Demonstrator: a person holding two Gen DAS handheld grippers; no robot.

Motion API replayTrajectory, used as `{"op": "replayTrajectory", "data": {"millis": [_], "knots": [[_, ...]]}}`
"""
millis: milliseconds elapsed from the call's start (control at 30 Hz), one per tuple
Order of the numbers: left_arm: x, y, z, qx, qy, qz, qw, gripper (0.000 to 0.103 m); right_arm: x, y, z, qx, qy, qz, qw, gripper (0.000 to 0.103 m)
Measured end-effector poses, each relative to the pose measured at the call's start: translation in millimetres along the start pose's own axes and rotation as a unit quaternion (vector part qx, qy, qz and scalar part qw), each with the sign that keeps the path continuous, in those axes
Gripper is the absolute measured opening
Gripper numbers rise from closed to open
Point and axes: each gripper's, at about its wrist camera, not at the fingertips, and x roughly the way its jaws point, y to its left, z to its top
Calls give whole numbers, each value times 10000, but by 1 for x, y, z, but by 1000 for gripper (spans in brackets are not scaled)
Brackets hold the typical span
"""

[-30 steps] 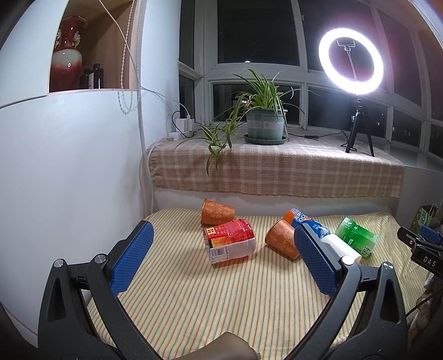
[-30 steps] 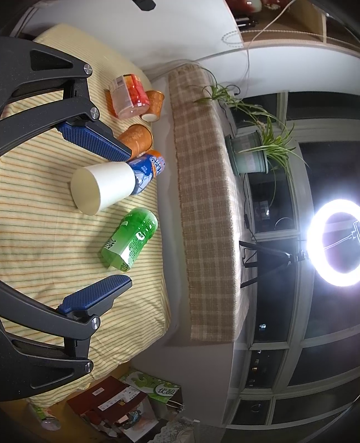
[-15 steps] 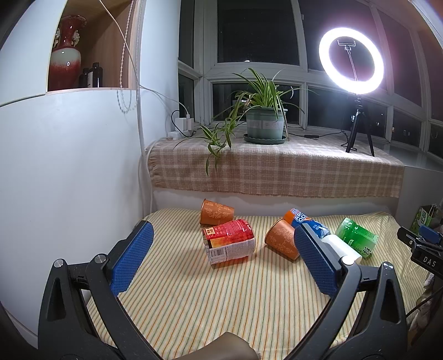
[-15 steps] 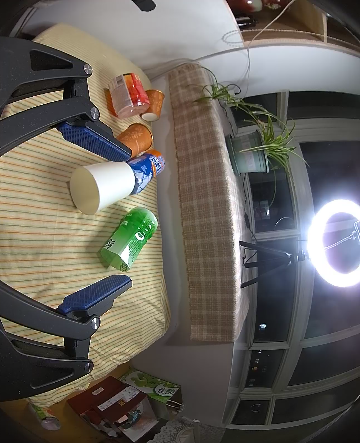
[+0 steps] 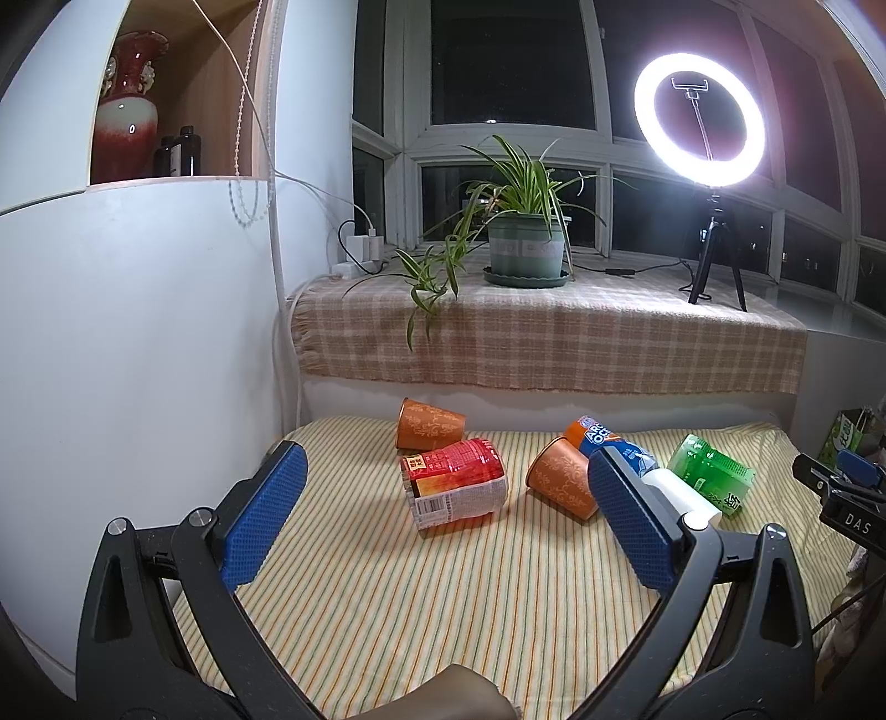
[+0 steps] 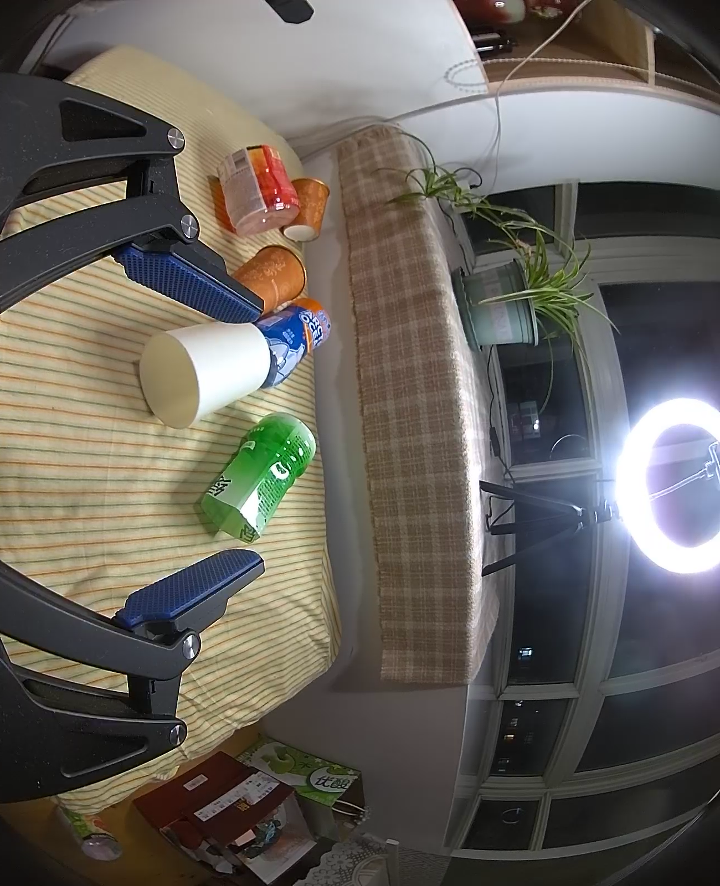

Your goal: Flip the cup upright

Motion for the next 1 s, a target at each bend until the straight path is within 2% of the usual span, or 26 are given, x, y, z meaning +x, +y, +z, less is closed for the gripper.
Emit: {"op": "replayTrajectory", "data": {"millis": [700, 833, 1000], "knots": [[18, -1, -6, 43, 223, -110, 9997, 103, 16, -3, 5, -128, 136, 97, 9998, 84], [22, 1, -11, 92, 327, -111, 9994, 103, 30, -15, 12, -352, 371, 273, 9983, 84], [24, 7, -19, 137, 424, -102, 9990, 103, 56, -34, 20, -659, 708, 251, 9950, 84]]}}
